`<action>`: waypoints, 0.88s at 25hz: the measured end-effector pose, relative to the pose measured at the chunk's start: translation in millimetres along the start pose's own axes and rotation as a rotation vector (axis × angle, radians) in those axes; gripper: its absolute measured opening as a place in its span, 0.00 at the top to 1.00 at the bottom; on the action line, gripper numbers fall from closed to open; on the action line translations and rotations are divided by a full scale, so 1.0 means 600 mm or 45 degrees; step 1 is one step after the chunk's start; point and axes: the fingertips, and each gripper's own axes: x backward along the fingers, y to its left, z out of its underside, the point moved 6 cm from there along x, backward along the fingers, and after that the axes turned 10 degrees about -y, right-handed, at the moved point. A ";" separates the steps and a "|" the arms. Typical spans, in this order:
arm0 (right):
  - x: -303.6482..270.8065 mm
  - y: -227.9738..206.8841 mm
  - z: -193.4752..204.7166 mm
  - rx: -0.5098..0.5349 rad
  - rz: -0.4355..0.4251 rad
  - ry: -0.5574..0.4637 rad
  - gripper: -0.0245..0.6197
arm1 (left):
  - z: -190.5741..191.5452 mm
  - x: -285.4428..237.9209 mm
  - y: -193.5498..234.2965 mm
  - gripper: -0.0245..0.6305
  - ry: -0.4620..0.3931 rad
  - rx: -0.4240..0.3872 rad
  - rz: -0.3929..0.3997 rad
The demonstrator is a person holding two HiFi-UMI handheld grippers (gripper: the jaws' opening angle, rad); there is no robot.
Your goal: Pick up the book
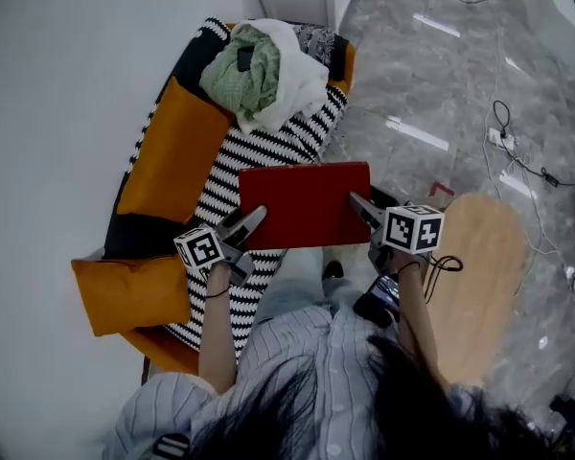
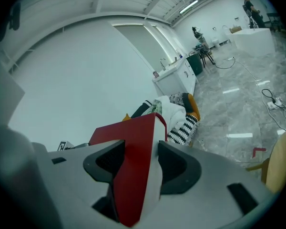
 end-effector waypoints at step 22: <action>-0.003 0.113 0.116 0.050 -0.195 0.086 0.61 | 0.068 0.228 -0.024 0.47 -0.215 0.199 -0.297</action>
